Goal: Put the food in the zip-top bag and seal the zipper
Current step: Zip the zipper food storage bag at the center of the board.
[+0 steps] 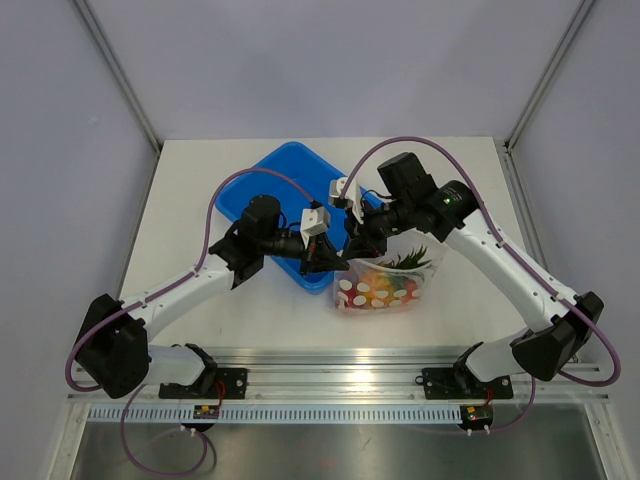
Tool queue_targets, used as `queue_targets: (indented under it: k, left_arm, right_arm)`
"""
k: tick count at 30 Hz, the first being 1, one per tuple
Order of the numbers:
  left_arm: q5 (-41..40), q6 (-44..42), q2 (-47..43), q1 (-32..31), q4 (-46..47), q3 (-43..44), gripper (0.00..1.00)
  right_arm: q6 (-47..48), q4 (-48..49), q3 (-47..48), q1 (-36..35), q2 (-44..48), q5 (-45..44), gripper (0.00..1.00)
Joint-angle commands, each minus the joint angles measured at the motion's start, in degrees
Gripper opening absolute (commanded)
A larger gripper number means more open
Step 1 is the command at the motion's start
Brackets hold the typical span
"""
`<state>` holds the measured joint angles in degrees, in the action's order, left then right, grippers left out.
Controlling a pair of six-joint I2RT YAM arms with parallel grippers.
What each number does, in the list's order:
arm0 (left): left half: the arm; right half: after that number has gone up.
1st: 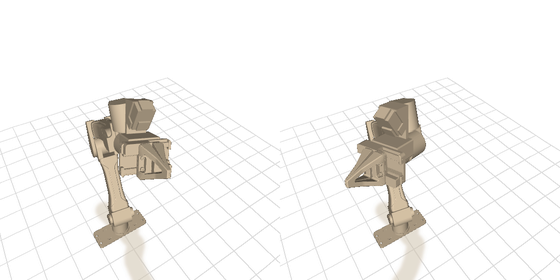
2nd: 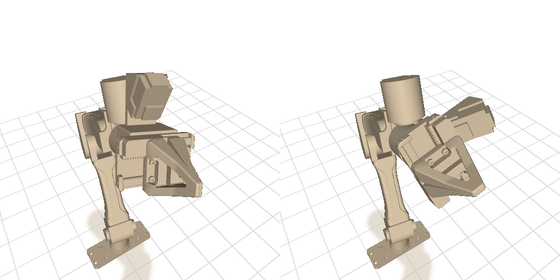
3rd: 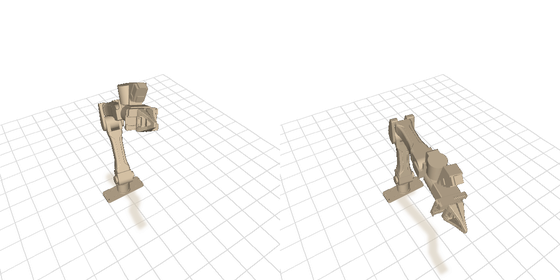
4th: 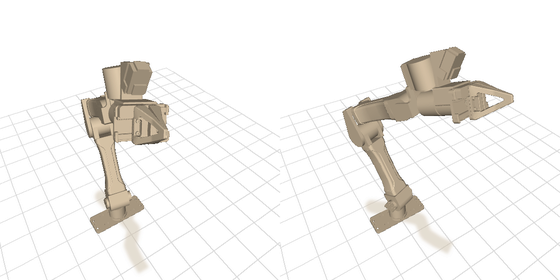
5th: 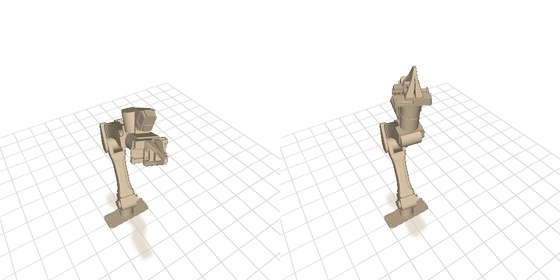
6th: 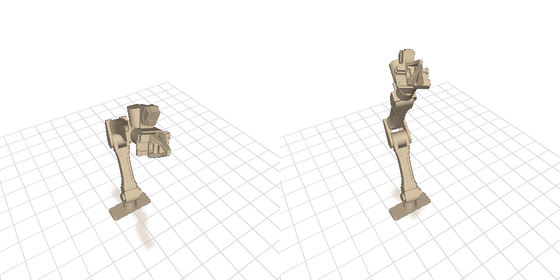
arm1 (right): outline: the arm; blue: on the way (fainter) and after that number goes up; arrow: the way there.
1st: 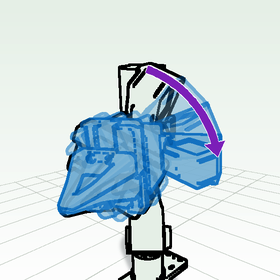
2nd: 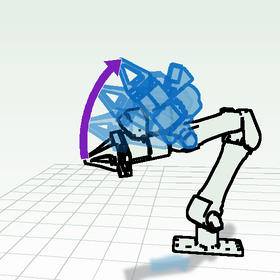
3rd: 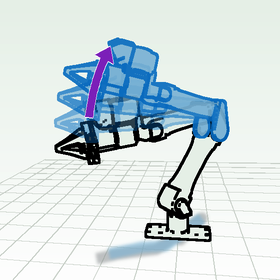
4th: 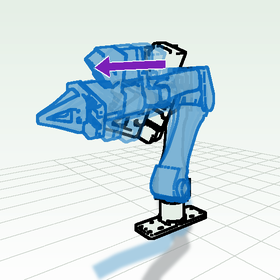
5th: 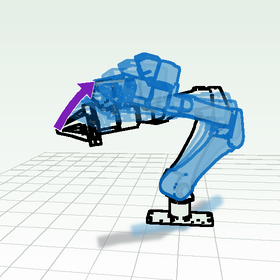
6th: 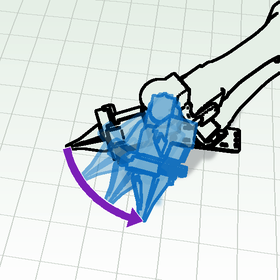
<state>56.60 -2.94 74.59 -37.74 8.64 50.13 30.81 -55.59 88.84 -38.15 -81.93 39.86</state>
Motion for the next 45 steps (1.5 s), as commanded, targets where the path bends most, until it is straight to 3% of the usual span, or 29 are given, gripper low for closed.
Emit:
queue_targets:
  k: [1, 3, 6, 9, 20, 35, 39, 44, 45]
  left_arm:
    - [0.88, 0.30, -1.02, 0.29, 3.31, 1.20, 0.00]
    - [0.79, 0.74, -0.93, 0.29, 3.22, 1.37, 0.04]
    - [-0.08, 1.01, -0.50, 0.29, 1.21, 2.69, 0.36]
    - [-0.61, 0.39, -0.49, 0.38, -0.82, 3.48, 0.38]
    - [-1.84, 0.92, -1.99, 0.64, -1.26, 3.66, 0.25]
    - [-2.81, 2.68, -3.83, 0.91, -0.12, 3.84, 0.25]
    - [-1.94, 2.59, -3.14, 0.91, 0.58, 3.66, 0.20]
    - [-0.79, 4.78, -1.29, 0.91, -0.38, 4.98, 0.00]
    - [-0.61, 4.79, -1.03, 0.91, -0.56, 5.15, 0.00]
  right_arm:
    - [-0.40, 1.36, 1.60, -0.34, 0.02, 2.16, 0.17]
    - [-0.57, 1.71, 1.60, -0.34, 0.02, 1.81, 0.07]
    - [-1.01, 2.76, 0.81, -0.34, 0.89, 1.01, 0.00]
    - [-1.63, 4.00, -0.33, -0.34, 1.95, 0.22, 0.00]
    - [-2.16, 5.49, -1.65, -0.34, 3.62, -1.27, 0.00]
    - [-2.77, 5.67, -2.88, -0.43, 4.23, -2.33, 0.00]
    - [-3.12, 6.29, -3.41, -0.34, 4.68, -2.15, 0.00]
    - [-3.21, 5.67, -2.71, -0.34, 4.15, -1.36, 0.00]
    - [-3.21, 5.67, -2.79, -0.34, 3.97, -1.36, 0.00]
